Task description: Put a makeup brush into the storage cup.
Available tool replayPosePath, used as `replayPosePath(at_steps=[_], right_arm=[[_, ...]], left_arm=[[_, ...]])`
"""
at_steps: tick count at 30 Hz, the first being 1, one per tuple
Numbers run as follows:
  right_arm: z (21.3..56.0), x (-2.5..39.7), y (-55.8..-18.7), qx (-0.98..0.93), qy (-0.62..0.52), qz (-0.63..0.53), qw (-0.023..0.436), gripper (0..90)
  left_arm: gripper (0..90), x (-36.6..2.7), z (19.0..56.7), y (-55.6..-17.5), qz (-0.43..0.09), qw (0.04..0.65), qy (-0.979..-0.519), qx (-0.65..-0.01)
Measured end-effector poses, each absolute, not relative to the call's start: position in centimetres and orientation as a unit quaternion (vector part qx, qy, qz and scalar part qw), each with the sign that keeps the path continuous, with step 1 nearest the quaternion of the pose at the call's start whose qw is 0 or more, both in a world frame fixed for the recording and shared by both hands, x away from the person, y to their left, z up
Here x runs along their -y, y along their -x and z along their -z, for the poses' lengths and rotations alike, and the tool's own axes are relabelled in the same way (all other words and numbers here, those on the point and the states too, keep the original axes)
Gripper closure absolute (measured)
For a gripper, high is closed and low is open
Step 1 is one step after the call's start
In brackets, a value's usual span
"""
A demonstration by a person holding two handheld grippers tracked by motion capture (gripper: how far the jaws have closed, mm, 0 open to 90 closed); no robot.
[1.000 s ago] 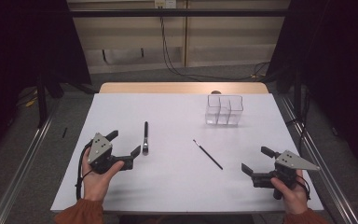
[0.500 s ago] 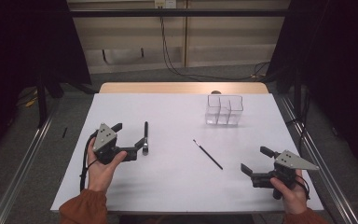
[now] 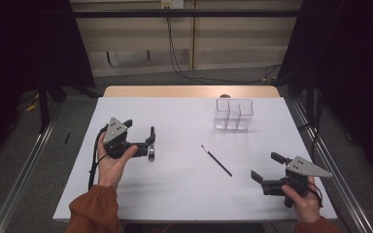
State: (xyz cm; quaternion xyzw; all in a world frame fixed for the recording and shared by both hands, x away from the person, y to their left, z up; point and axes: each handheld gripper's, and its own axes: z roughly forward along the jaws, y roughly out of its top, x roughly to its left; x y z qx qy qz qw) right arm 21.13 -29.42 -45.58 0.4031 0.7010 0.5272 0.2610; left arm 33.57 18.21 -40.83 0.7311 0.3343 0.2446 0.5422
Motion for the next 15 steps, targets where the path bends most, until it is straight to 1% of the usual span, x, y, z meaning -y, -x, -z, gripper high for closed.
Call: replayPosePath(at_steps=[6, 9, 11, 13, 15], right_arm=[[45.6, 29.3, -21.1, -0.701, -0.402, -0.528, 0.260, 0.1], [45.6, 29.4, -21.1, -0.701, -0.402, -0.528, 0.260, 0.1], [45.6, 29.4, -21.2, -0.701, -0.402, -0.528, 0.261, 0.1], [45.6, 29.3, -21.2, -0.702, -0.402, -0.528, 0.260, 0.1], [45.6, 29.3, -21.2, -0.702, -0.402, -0.528, 0.260, 0.1]], left_arm=[[3.2, -17.8, 40.1, -34.6, -0.243, 0.538, -0.736, -0.331], [2.8, -17.6, 39.7, -35.4, -0.226, 0.527, -0.747, -0.337], [2.8, -17.5, 39.3, -35.8, -0.242, 0.526, -0.741, -0.340], [2.8, -17.6, 39.3, -36.2, -0.236, 0.529, -0.739, -0.344], [2.8, -17.6, 39.5, -36.5, -0.243, 0.519, -0.742, -0.347]])
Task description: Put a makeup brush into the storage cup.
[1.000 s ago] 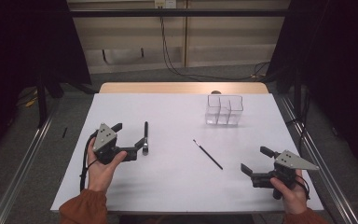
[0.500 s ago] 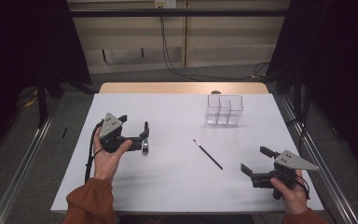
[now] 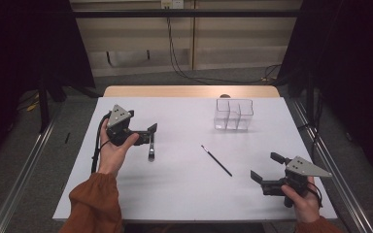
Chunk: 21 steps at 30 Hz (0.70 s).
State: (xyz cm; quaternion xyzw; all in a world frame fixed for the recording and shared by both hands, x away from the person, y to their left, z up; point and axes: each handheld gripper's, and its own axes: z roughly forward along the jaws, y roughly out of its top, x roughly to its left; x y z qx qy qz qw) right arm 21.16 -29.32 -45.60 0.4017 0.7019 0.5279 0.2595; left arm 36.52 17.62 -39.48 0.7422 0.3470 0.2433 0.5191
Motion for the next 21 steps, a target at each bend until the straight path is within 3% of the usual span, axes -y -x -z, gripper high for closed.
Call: replayPosePath(at_steps=[14, 21], right_arm=[[45.6, 29.3, -21.2, -0.704, -0.401, -0.525, 0.260, 0.1], [45.6, 29.3, -21.1, -0.704, -0.401, -0.526, 0.258, 0.1]], left_arm=[[3.3, -17.0, 40.0, -38.8, -0.245, 0.486, -0.755, -0.366], [3.8, -16.8, 40.7, -39.5, -0.203, 0.438, -0.790, -0.378]])
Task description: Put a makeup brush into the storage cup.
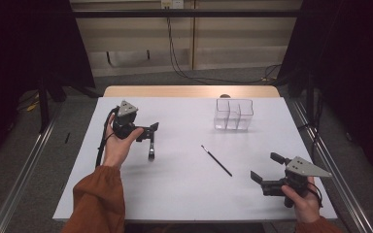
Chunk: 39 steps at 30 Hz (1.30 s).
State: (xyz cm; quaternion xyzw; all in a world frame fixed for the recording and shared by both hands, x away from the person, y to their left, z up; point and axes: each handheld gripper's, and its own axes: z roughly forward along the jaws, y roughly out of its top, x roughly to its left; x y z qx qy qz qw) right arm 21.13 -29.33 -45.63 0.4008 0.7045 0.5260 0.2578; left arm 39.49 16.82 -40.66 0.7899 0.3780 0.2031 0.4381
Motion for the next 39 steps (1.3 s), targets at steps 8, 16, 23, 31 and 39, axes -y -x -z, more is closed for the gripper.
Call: replayPosePath(at_steps=[8, 16, 23, 31, 39], right_arm=[[45.6, 29.3, -21.2, -0.705, -0.401, -0.525, 0.257, 0.1], [45.7, 29.2, -21.2, -0.708, -0.400, -0.523, 0.256, 0.1], [45.7, 29.3, -21.2, -0.708, -0.399, -0.523, 0.256, 0.1], [45.7, 29.2, -21.2, -0.710, -0.398, -0.523, 0.254, 0.1], [45.7, 29.1, -21.2, -0.714, -0.392, -0.521, 0.255, 0.1]], left_arm=[[5.2, -16.8, 40.2, -40.0, -0.175, 0.393, -0.811, -0.396], [5.8, -15.7, 41.4, -40.5, -0.141, 0.317, -0.850, -0.397], [5.8, -15.3, 41.0, -41.0, -0.113, 0.300, -0.848, -0.423], [7.0, -14.9, 42.1, -42.1, -0.067, 0.246, -0.855, -0.452], [6.4, -14.5, 42.6, -42.8, -0.044, 0.209, -0.857, -0.470]])
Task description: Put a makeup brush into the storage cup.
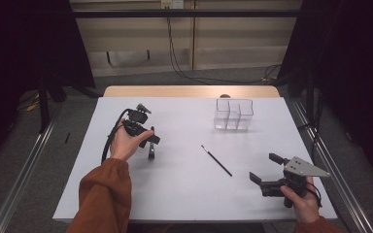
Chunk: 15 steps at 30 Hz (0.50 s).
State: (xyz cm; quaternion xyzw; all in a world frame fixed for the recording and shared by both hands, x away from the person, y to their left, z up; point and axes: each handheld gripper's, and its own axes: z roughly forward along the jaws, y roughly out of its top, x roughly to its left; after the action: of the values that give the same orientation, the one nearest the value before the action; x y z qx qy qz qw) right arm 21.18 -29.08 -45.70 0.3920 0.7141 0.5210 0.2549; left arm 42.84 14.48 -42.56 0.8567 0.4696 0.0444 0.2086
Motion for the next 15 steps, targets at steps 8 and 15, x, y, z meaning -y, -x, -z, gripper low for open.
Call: replayPosePath(at_steps=[8, 15], right_arm=[[45.7, 29.1, -21.2, -0.715, -0.393, -0.520, 0.252, 0.1], [45.7, 29.1, -21.2, -0.714, -0.394, -0.521, 0.253, 0.1]], left_arm=[[7.6, -13.9, 43.2, -43.3, -0.046, 0.160, -0.858, -0.486], [16.1, -13.0, 43.7, -43.6, -0.031, 0.134, -0.864, -0.484]])
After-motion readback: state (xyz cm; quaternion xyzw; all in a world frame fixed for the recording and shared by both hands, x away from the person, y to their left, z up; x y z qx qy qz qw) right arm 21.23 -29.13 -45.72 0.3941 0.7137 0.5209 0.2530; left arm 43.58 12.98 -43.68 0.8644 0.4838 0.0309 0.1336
